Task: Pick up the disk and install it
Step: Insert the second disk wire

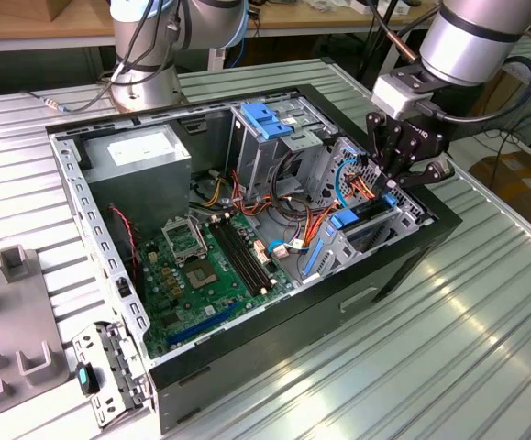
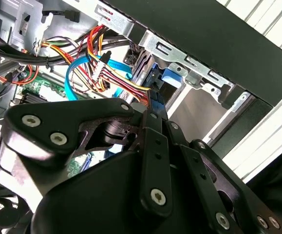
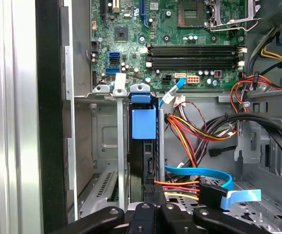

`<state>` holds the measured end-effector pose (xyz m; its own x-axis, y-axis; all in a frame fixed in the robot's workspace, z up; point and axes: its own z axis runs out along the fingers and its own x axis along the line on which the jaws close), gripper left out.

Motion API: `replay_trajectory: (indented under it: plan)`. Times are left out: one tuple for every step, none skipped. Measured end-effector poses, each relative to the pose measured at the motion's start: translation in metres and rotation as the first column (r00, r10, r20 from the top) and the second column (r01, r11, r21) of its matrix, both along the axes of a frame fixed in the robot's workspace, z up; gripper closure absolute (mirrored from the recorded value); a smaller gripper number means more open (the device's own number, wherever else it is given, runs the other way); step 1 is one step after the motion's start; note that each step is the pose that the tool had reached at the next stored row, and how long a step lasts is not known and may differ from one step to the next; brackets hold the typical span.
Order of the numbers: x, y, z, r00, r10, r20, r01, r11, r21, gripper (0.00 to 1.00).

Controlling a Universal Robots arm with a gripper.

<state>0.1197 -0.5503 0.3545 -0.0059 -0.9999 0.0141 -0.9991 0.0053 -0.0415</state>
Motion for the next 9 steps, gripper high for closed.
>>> replay_trajectory:
  plan:
    - [0.0000, 0.0000, 0.0002, 1.0000, 0.000, 0.0000, 0.000, 1.0000, 0.0000, 0.89]
    - [0.0000, 0.0000, 0.0004, 1.0000, 0.000, 0.0000, 0.000, 1.0000, -0.0001, 0.89]
    - [0.0000, 0.0000, 0.0006, 1.0000, 0.000, 0.0000, 0.000, 1.0000, 0.0000, 0.89]
    - [0.0000, 0.0000, 0.0009, 1.0000, 0.000, 0.0000, 0.000, 1.0000, 0.0000, 0.89]
    - [0.0000, 0.0000, 0.0011, 1.0000, 0.000, 0.0000, 0.000, 1.0000, -0.0001, 0.89]
    - [0.0000, 0.0000, 0.0012, 1.0000, 0.000, 0.0000, 0.000, 1.0000, -0.0001, 0.89]
    - [0.0000, 0.0000, 0.0015, 1.0000, 0.000, 0.0000, 0.000, 1.0000, -0.0001, 0.89]
    - [0.0000, 0.0000, 0.0018, 1.0000, 0.000, 0.0000, 0.000, 1.0000, -0.0001, 0.89]
    - [0.0000, 0.0000, 0.0020, 1.0000, 0.000, 0.0000, 0.000, 1.0000, 0.0000, 0.89]
